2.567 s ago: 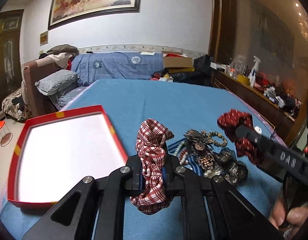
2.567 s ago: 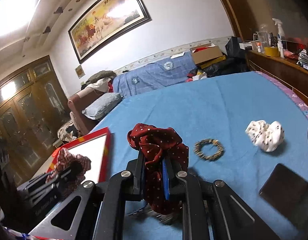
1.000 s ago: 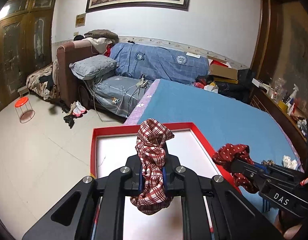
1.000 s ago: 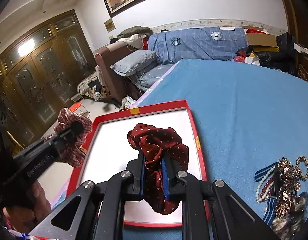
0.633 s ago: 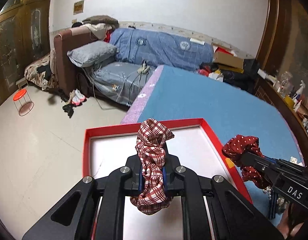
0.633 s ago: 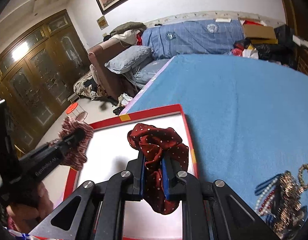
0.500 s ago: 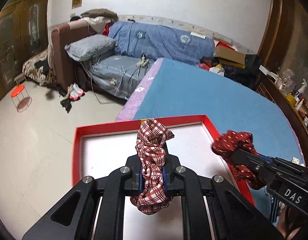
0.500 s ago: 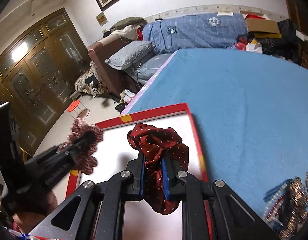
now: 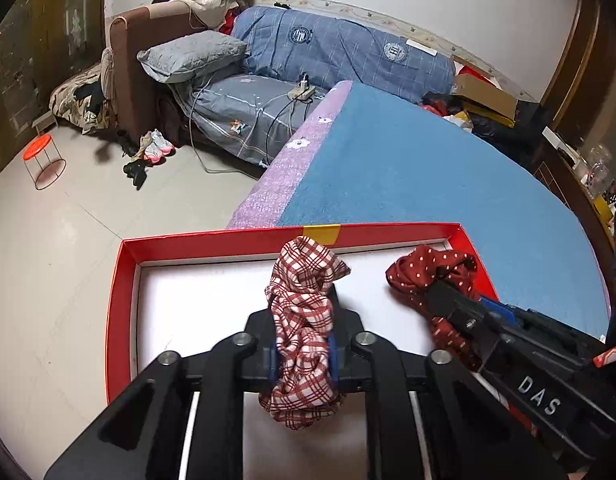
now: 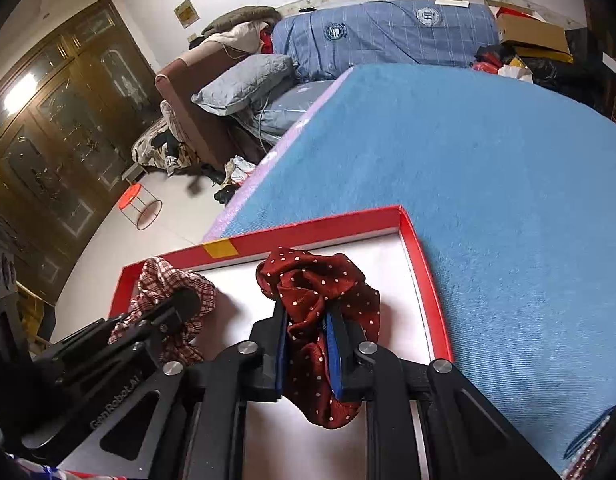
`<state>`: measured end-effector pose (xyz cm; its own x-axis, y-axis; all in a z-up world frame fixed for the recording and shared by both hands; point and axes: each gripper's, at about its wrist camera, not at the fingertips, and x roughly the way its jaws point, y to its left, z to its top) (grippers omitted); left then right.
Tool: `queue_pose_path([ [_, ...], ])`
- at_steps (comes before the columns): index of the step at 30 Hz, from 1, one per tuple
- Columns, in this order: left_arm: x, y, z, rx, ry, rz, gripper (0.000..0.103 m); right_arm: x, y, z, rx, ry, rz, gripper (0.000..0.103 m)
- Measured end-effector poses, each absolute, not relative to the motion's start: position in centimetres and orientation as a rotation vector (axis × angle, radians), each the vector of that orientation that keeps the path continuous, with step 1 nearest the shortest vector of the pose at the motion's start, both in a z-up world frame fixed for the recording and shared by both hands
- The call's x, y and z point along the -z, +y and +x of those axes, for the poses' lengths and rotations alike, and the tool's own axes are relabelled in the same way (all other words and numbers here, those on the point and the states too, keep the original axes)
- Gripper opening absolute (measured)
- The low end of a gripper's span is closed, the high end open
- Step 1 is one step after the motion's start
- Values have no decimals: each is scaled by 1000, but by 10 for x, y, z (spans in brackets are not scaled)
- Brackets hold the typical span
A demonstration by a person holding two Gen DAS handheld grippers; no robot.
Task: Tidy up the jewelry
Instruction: 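Open the right gripper to drop the polka-dot scrunchie while left drops plaid scrunchie, then move both open grippers back to the accessory pile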
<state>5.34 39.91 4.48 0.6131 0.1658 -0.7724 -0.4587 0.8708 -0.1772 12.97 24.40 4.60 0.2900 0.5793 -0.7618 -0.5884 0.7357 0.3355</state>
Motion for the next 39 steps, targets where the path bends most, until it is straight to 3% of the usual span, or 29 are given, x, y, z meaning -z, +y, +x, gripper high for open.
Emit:
queue_pose_path([
  [2,-43,397,53,-370,839,-362,41,-44,245,132,-774,1015,-23,36],
  [4,-43,397,51,-378,836,-361,47,-43,241,133,-763,1005,-16,56],
  [8,-47,393,41,-403,818,-346,54,-46,230,136,-734,973,-9,60],
  [12,-49,387,27,-434,813,-352,58,-50,219,129,-697,902,-2,71],
  [31,-60,347,-18,-396,766,-399,58,-56,161,97,-655,924,76,73],
  [39,-87,330,-41,-413,695,-367,62,-93,122,75,-672,825,147,74],
])
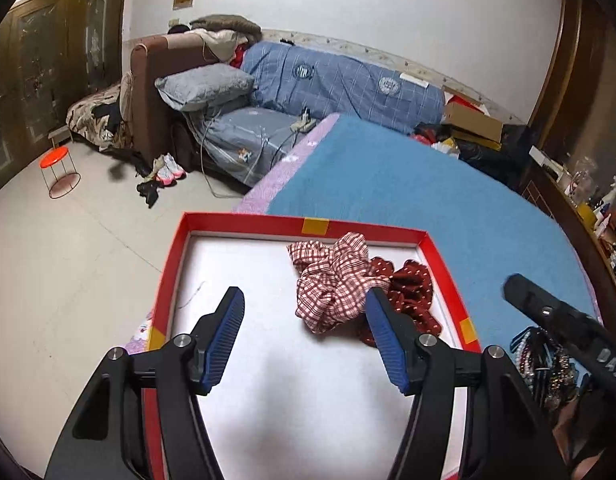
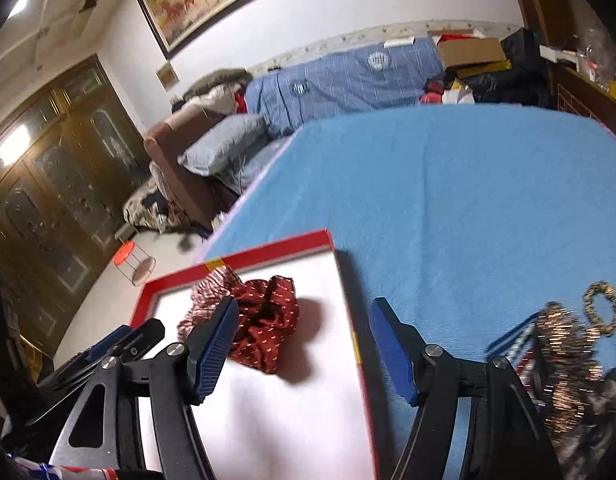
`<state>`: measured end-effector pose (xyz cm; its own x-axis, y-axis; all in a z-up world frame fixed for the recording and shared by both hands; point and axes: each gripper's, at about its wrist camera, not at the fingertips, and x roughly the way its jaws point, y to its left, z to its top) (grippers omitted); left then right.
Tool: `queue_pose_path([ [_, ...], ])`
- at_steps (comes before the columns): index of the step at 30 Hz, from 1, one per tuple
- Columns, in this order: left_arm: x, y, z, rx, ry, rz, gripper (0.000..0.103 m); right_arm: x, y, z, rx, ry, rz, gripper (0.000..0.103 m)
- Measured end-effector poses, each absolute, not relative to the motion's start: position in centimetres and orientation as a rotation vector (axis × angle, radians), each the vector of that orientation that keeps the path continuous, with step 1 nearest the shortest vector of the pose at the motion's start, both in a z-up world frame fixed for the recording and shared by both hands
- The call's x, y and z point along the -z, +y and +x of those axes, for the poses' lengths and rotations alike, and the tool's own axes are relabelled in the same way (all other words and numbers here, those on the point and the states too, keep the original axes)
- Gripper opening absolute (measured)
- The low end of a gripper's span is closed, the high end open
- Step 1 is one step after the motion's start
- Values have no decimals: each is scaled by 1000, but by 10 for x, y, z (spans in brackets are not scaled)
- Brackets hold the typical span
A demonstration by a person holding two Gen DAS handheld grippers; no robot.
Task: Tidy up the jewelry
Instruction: 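Move both open grippers back to the accessory pile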
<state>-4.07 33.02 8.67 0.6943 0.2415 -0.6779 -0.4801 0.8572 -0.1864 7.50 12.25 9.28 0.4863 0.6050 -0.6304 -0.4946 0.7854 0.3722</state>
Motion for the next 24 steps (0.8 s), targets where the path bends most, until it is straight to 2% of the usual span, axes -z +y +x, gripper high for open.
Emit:
queue_pose_path([
  [7,-109,307,-60,-390,649,-348,63,-116,64,57,-699,761,181,74],
  [14,-124,246,-48,-299,657,-285,63,-127,-13,54,-634,680,221,74],
  [24,-96,125,2,-45,788,-209,63,-105,-131,81,-391,599,284,74],
])
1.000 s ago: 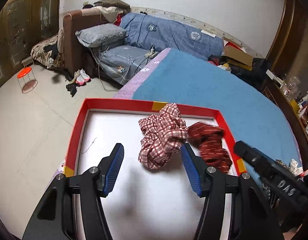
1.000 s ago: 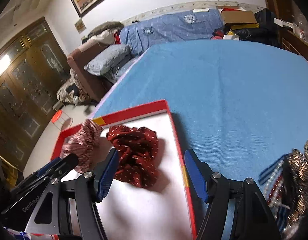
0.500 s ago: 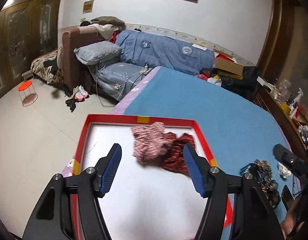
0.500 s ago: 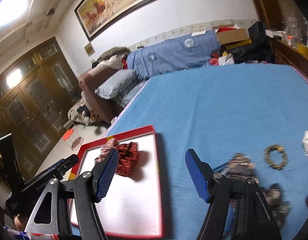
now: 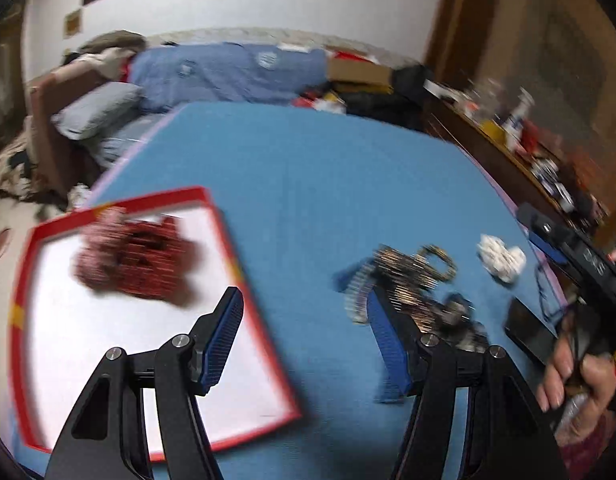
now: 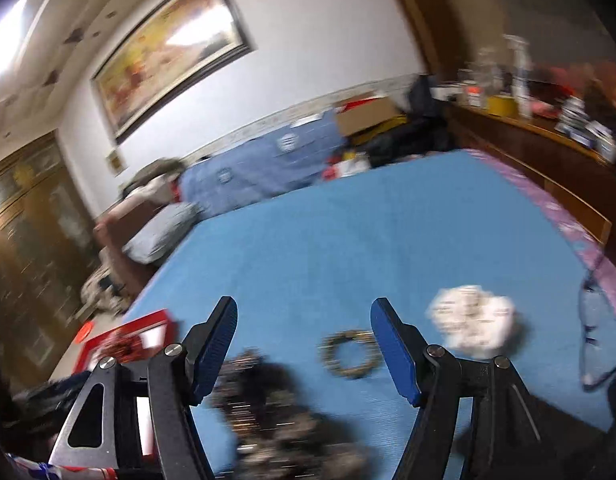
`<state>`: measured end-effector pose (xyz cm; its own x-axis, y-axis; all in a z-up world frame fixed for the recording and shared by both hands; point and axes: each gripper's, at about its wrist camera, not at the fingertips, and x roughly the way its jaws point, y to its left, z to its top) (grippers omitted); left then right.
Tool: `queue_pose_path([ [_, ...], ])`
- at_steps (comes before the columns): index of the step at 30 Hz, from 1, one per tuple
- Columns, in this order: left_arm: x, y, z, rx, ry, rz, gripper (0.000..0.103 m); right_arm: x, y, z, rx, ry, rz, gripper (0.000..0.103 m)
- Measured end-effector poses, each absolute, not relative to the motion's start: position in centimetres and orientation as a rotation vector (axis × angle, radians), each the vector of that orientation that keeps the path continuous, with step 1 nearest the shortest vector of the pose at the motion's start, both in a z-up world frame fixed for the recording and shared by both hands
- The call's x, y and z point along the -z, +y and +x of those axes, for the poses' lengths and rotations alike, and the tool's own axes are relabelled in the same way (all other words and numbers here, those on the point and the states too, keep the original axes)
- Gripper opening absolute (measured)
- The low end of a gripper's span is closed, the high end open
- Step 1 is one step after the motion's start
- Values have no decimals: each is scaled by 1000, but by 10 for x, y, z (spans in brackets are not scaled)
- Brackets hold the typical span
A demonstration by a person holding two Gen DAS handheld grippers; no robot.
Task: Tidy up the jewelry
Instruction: 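Move both open grippers back to the accessory pile, then grasp the rhinestone butterfly clip with left gripper while right grasps white polka-dot scrunchie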
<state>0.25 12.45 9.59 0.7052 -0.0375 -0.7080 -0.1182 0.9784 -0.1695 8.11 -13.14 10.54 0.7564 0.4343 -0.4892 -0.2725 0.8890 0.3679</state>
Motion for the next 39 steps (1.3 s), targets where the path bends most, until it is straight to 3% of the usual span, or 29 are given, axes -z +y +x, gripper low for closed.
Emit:
queue_pose_path([
  [8,-60,67,64,-21,890,-211,74,-87,-225,108,-168,680,520,74],
  [17,-20,36,108,-50,980,-162,74,-82,-250,110,-25,730,573,76],
  [19,-16,37,110,-50,957,-164,69,-79,-252,113,-15,742,570,76],
  [21,-15,40,111,-52,944,-145,45,-73,-251,118,-9,766,559,77],
  [22,-15,43,109,-47,931,-148,43,-71,-249,120,-4,782,548,77],
  [35,-58,61,65,-49,673,-85,42,-27,-217,152,1,946,419,78],
  [36,-59,60,64,-59,661,-73,42,-24,-212,153,-5,951,396,65],
  [37,-60,59,64,-62,657,-69,42,-23,-207,154,-19,947,370,33],
  [38,-61,60,64,-60,656,-70,42,-22,-204,154,-29,953,350,22],
  [39,-61,62,63,-60,654,-79,42,-22,-201,153,-43,953,340,18],
])
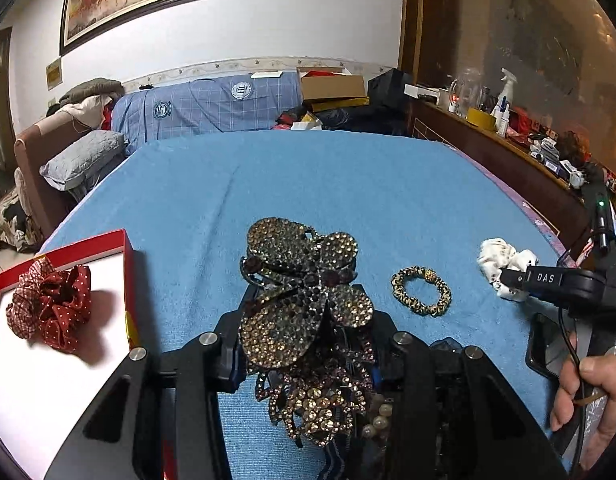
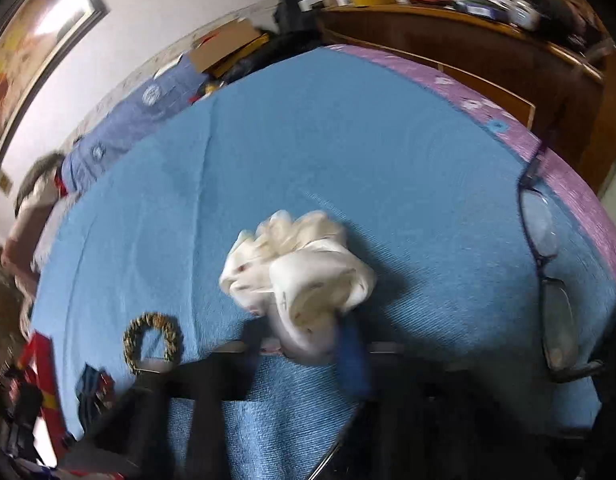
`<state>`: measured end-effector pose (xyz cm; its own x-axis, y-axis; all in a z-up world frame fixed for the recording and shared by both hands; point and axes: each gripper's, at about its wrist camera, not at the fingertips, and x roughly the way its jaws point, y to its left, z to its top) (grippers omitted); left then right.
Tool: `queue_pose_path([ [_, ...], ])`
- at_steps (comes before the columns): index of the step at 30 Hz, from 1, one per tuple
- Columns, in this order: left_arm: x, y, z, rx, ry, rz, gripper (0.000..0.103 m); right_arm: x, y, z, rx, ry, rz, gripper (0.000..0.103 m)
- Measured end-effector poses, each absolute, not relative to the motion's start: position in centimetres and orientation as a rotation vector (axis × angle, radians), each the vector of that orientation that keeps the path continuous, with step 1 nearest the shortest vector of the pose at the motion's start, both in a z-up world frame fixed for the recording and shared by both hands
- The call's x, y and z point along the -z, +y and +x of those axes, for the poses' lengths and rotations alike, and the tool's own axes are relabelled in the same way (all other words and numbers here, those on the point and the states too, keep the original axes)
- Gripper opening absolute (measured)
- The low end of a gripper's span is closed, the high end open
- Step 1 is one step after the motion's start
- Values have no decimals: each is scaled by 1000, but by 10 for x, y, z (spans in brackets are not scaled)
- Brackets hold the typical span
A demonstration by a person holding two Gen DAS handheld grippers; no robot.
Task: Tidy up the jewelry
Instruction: 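Grasp the rhinestone butterfly clip with left gripper while right grasps white polka-dot scrunchie, then lift both held items and carry them toward the red box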
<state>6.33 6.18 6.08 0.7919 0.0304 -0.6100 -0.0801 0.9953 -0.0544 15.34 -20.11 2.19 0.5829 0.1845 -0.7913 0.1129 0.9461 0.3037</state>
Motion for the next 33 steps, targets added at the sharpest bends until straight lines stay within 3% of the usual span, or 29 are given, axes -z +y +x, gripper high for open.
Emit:
queue_pose_path([
  [3,-61,66,60,-73,644,-85,42,-34,-199,144,-85,888,356,13],
  [13,-66,67,52,-140,584,-51,42,-93,-155,83,-334,553,293,14],
  [33,-72,54,47,-178,522,22,42,-101,-117,62,-479,493,211,14],
])
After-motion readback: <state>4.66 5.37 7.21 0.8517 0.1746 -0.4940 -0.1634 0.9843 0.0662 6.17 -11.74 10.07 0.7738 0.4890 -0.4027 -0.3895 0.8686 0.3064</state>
